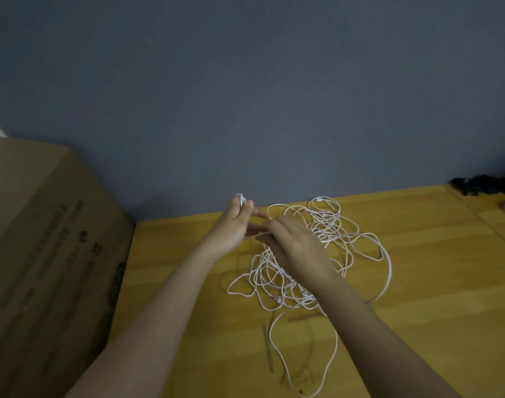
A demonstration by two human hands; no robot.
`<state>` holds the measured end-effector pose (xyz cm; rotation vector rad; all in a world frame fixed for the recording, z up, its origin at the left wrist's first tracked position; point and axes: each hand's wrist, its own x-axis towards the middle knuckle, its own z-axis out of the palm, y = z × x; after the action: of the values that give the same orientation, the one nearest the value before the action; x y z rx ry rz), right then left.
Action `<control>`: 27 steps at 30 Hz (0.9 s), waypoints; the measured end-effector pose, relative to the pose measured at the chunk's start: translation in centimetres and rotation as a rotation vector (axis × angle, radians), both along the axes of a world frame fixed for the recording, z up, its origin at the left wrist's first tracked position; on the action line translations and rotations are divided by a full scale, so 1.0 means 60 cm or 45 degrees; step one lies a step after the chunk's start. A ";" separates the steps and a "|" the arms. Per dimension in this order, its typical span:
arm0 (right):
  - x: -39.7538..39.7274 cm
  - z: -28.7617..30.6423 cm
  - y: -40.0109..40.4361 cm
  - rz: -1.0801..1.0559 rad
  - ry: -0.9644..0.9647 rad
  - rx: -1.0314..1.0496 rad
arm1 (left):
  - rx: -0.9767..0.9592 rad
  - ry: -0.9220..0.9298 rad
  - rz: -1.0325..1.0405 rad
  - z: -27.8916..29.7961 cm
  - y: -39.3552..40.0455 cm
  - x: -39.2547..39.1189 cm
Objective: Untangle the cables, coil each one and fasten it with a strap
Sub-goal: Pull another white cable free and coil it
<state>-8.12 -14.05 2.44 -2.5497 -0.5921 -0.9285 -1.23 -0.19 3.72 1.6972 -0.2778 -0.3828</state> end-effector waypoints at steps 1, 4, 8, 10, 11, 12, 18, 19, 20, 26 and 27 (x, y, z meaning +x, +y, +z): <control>0.002 -0.003 -0.003 -0.098 -0.004 0.034 | 0.080 -0.016 -0.013 -0.009 0.004 -0.005; 0.012 -0.007 -0.019 -0.338 0.135 0.180 | 0.280 -0.036 -0.089 -0.029 0.009 -0.023; 0.032 -0.009 -0.036 -0.059 0.330 0.401 | 0.419 -0.101 -0.177 -0.041 0.012 -0.034; 0.039 -0.018 -0.042 -0.019 0.269 0.305 | 0.428 -0.058 -0.159 -0.050 0.018 -0.034; 0.041 -0.024 -0.047 -0.054 0.239 0.243 | 0.401 -0.010 -0.174 -0.052 0.023 -0.035; 0.042 -0.030 -0.052 -0.108 0.209 0.172 | 0.351 0.038 -0.205 -0.052 0.027 -0.036; 0.057 -0.033 -0.061 -0.152 0.419 -0.027 | -0.033 0.217 -0.378 0.000 0.041 -0.034; 0.059 -0.036 -0.057 -0.128 0.503 -0.011 | -0.128 0.259 -0.358 0.012 0.041 -0.033; 0.060 -0.040 -0.052 -0.116 0.602 0.049 | -0.238 0.318 -0.318 0.026 0.040 -0.033; 0.056 -0.026 -0.015 -0.062 1.037 0.611 | -0.707 0.351 -0.126 0.109 0.029 -0.016; 0.055 -0.021 -0.005 -0.029 1.054 0.601 | -0.747 0.315 -0.120 0.119 0.024 -0.013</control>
<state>-4.83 -14.38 1.19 -2.2156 -0.0734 0.0445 -1.98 1.25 10.84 1.0531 -0.2562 -0.5180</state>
